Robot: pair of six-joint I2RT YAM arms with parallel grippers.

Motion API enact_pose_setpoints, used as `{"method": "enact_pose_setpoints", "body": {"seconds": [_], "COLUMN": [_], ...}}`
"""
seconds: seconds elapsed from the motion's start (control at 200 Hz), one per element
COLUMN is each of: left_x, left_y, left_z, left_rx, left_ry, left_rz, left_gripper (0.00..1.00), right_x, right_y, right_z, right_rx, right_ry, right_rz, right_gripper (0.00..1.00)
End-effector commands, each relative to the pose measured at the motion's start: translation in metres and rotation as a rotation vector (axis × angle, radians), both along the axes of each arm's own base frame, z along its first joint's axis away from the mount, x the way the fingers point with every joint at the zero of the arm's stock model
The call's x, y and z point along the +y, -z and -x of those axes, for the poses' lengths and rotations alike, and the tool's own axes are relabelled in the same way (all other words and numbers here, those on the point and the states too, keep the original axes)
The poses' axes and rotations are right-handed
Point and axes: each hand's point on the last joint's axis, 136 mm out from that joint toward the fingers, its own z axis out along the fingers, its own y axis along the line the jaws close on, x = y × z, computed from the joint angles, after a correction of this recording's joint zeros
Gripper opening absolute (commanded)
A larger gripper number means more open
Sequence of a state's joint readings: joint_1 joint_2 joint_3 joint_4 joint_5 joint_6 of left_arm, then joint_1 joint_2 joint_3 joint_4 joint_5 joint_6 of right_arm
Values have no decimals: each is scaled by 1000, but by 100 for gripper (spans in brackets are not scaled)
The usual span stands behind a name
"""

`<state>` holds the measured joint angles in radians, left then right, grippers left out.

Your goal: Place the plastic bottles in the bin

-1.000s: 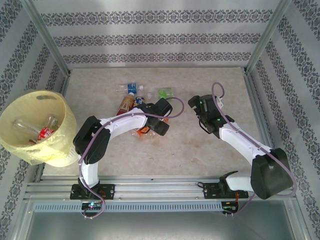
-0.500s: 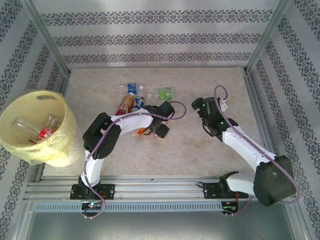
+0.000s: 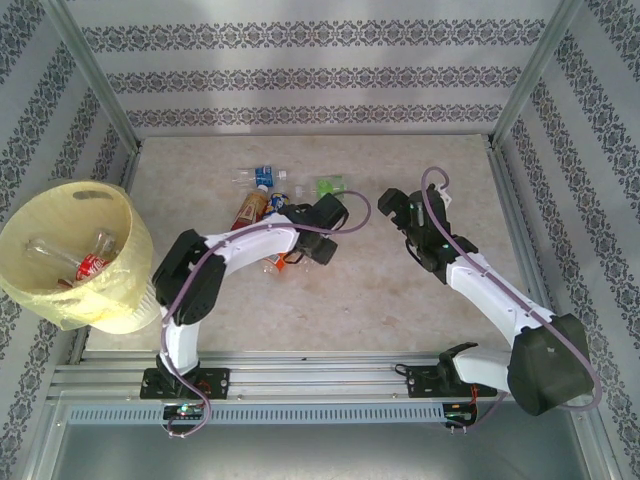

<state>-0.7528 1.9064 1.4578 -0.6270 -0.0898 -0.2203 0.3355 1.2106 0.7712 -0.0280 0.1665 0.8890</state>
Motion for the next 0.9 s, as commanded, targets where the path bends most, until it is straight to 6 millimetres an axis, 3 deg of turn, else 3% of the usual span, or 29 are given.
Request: {"method": "enact_pose_setpoints", "body": {"seconds": [0.0, 0.165, 0.38, 0.595, 0.894], "left_x": [-2, 15, 60, 113, 201], "left_y": [-61, -116, -180, -236, -301], "left_z": [-9, -9, -11, -8, 5], "left_rx": [-152, -279, -436, -570, -767], "left_ry": [-50, -100, -197, -299, -501], "left_rz": [129, 256, 340, 323, 162], "left_gripper": [43, 43, 44, 44, 43], "right_x": [15, 35, 59, 81, 120], "right_y": [-52, -71, -99, -115, -121], "right_z": [-12, -14, -5, 6, 19], "right_rx": [-189, -299, -451, -540, -632], "right_ry": [-114, -282, -472, -587, -699], "right_rz": [13, 22, 70, 111, 253], "right_gripper": [98, 98, 98, 98, 98]}}
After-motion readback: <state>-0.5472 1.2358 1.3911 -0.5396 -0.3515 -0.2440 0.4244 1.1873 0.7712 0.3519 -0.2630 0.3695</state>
